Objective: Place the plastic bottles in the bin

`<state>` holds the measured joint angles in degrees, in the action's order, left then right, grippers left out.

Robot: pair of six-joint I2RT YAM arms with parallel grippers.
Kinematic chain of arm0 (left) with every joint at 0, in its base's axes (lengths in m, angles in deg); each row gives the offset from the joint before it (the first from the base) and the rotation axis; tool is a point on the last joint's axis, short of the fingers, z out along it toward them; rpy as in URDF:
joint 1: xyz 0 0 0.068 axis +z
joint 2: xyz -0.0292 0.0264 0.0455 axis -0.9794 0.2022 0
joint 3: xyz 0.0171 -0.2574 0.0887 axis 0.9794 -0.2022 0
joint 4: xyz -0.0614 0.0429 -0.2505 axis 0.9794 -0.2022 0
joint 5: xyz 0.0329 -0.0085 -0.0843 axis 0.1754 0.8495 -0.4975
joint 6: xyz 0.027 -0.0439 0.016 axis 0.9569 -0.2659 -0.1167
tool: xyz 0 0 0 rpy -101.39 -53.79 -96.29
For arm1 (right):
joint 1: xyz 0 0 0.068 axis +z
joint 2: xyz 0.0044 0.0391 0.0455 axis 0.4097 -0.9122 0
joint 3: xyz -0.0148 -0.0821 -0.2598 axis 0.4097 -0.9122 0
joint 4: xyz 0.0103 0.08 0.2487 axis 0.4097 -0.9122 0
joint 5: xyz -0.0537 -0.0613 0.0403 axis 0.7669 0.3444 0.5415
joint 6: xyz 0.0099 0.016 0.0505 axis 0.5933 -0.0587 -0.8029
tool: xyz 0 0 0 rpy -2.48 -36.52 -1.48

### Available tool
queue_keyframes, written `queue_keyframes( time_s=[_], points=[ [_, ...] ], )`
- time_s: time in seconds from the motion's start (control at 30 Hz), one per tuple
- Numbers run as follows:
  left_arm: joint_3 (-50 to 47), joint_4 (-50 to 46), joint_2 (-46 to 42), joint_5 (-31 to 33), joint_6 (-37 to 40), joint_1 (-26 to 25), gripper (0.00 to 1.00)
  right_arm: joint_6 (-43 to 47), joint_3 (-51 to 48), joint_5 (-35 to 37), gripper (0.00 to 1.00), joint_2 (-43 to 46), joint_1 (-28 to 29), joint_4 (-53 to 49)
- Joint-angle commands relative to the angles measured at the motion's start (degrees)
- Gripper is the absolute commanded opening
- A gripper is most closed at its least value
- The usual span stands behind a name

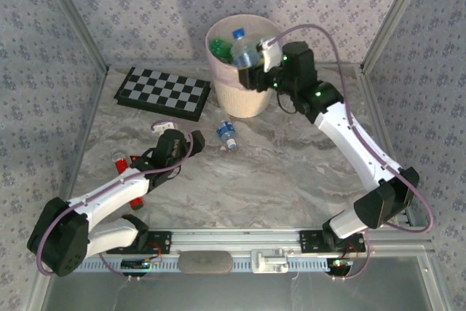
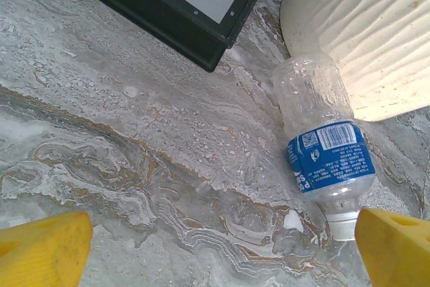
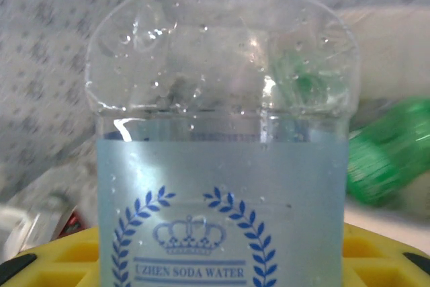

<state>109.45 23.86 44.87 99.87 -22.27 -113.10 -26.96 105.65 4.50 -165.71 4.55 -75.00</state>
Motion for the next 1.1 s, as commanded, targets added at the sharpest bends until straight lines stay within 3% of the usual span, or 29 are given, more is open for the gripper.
queue_keyframes(
  time_s=[0.0, 0.4, 0.93, 1.07],
  points=[
    [-0.93, -1.02, -1.64, 0.43, 0.87, 0.56, 1.00, 0.06, 3.10, 4.73, 0.47, -2.03, -2.57, -0.29],
    [-2.35, -3.41, -3.82, -0.42, 1.82, 0.93, 1.00, -4.73, 19.61, 6.76, 0.47, -16.01, -11.62, -6.36],
    [-3.15, -4.92, -4.57, -0.86, 0.58, 1.72, 1.00, -4.90, 32.84, 6.50, 0.48, -28.46, -10.70, -14.36],
    [-3.08, -4.56, -4.81, -0.84, 0.76, 1.73, 1.00, -3.88, 33.22, 8.01, 0.53, -29.05, -9.87, -15.18]
  ],
)
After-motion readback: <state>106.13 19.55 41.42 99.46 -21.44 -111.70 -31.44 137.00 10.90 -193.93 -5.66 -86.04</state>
